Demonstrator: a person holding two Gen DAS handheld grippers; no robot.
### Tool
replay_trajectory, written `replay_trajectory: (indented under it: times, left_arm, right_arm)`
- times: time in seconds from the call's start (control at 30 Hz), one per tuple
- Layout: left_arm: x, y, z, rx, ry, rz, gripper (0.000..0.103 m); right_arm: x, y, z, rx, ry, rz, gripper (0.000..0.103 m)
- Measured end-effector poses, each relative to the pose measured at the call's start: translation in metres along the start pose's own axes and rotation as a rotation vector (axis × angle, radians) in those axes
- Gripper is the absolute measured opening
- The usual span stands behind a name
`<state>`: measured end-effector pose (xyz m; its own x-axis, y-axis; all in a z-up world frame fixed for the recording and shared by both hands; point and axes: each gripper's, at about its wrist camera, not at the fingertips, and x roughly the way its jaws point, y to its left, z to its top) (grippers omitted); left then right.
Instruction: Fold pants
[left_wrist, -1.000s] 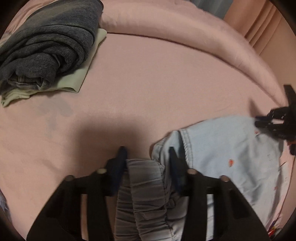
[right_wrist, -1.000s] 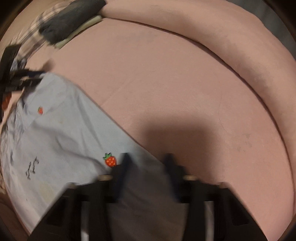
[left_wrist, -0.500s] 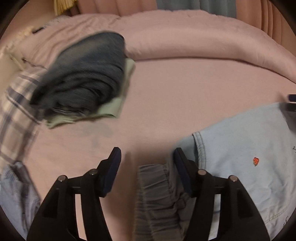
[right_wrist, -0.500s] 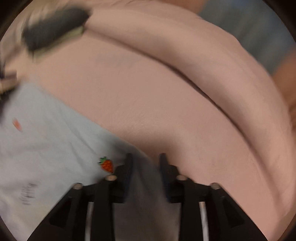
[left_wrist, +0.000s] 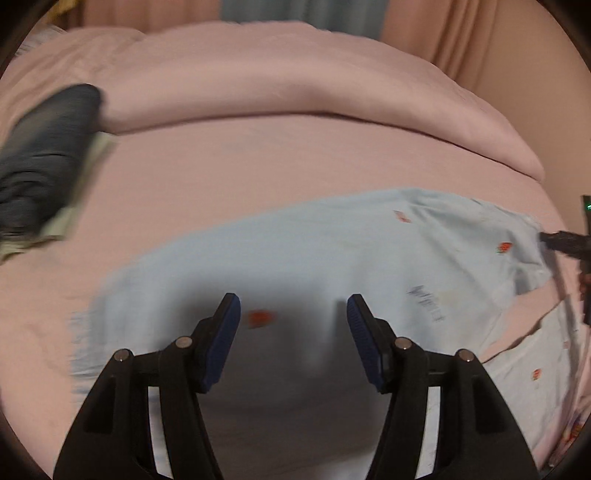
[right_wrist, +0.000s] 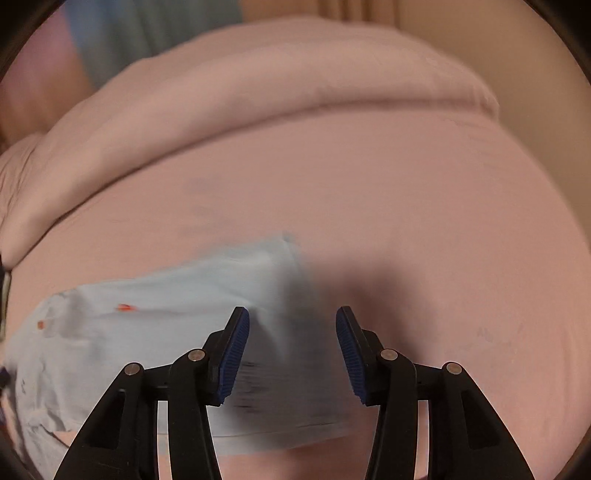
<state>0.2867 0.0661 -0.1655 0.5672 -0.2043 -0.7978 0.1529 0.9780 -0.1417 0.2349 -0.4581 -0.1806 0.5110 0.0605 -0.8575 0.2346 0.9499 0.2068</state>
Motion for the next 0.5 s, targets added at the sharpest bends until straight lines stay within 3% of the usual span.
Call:
replay_trajectory:
  times: [0.07,0.1,0.13,0.2,0.37,0.5]
  left_arm:
    - [0.016,-0.009,0.006,-0.012,0.026,-0.029,0.060]
    - [0.024,-0.013,0.008,-0.012,0.040,-0.012,0.060]
    - [0.029,-0.018,0.009,-0.006,0.049,-0.003,0.060]
    - [0.035,-0.024,0.011,0.015,0.050,0.021,0.061]
    - [0.044,-0.019,0.020,0.062,0.076,0.032,0.065]
    - [0.048,-0.030,0.019,0.102,0.084,0.053,0.071]
  right_arm:
    - [0.007,0.005,-0.001,-0.053,0.000,0.038,0.046]
    - [0.008,0.015,0.000,-0.098,0.002,0.039,0.024]
    - [0.011,0.022,-0.002,-0.147,0.020,0.054,0.013]
    - [0.012,0.051,-0.002,-0.250,0.040,-0.006,0.007]
    - [0.007,0.052,0.023,-0.325,0.024,-0.224,0.004]
    - [0.020,0.047,0.034,-0.374,-0.001,-0.259,0.012]
